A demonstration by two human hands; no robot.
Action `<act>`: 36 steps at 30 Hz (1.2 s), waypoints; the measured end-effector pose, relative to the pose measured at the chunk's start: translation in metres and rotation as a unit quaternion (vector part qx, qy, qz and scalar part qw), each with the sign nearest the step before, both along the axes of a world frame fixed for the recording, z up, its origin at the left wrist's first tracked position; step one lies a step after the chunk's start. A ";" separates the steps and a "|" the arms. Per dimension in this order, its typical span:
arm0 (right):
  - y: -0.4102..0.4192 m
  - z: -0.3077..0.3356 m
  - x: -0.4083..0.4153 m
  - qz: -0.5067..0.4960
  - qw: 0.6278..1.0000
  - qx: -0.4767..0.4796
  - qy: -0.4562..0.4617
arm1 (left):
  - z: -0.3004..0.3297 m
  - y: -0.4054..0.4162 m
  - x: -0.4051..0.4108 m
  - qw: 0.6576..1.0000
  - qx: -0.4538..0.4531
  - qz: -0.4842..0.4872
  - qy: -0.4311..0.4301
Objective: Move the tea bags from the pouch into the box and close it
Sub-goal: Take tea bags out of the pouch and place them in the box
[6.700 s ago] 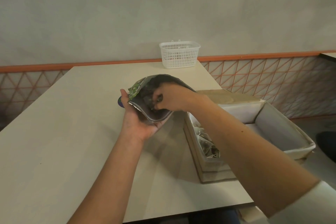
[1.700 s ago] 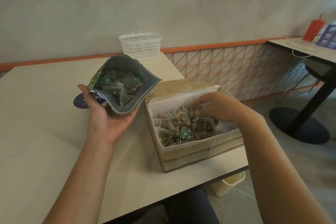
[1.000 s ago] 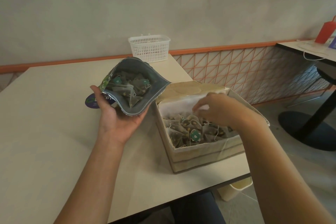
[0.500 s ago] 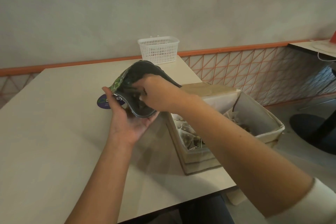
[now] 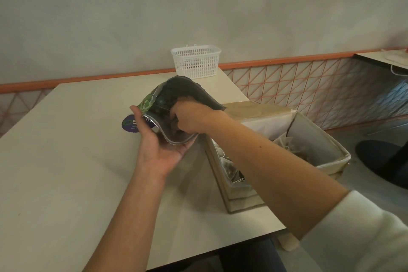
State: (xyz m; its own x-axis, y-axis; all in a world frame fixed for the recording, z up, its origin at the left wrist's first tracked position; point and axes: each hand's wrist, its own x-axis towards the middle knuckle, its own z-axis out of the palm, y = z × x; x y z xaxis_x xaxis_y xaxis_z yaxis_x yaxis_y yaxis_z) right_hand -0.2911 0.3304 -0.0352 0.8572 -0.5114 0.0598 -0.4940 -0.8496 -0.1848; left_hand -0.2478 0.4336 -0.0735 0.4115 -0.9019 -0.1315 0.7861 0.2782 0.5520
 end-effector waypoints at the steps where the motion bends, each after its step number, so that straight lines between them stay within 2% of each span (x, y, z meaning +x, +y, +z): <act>1: 0.001 0.002 -0.003 -0.001 1.000 0.005 -0.008 | 0.000 0.000 0.000 1.000 0.002 0.000 0.005; 10: 0.015 0.021 -0.041 0.043 0.996 0.067 -0.037 | -0.002 -0.001 -0.001 1.000 0.023 0.015 0.009; 15: 0.019 0.020 -0.067 0.040 0.981 0.085 -0.168 | -0.001 -0.001 -0.004 1.000 0.010 0.017 0.009; 21: 0.022 0.028 -0.099 0.037 0.929 0.113 -0.350 | 0.001 -0.004 -0.005 0.999 -0.012 0.006 0.031; 28: 0.012 0.053 -0.146 -0.011 0.854 0.206 -0.478 | -0.001 -0.008 -0.006 0.998 -0.041 -0.010 0.045; 32: 0.005 0.053 -0.176 -0.048 0.845 0.204 -0.491 | -0.002 -0.010 -0.008 0.998 -0.046 -0.006 0.044; 36: -0.001 0.040 -0.202 -0.107 0.879 0.172 -0.432 | -0.002 -0.011 -0.010 0.997 -0.058 0.002 0.048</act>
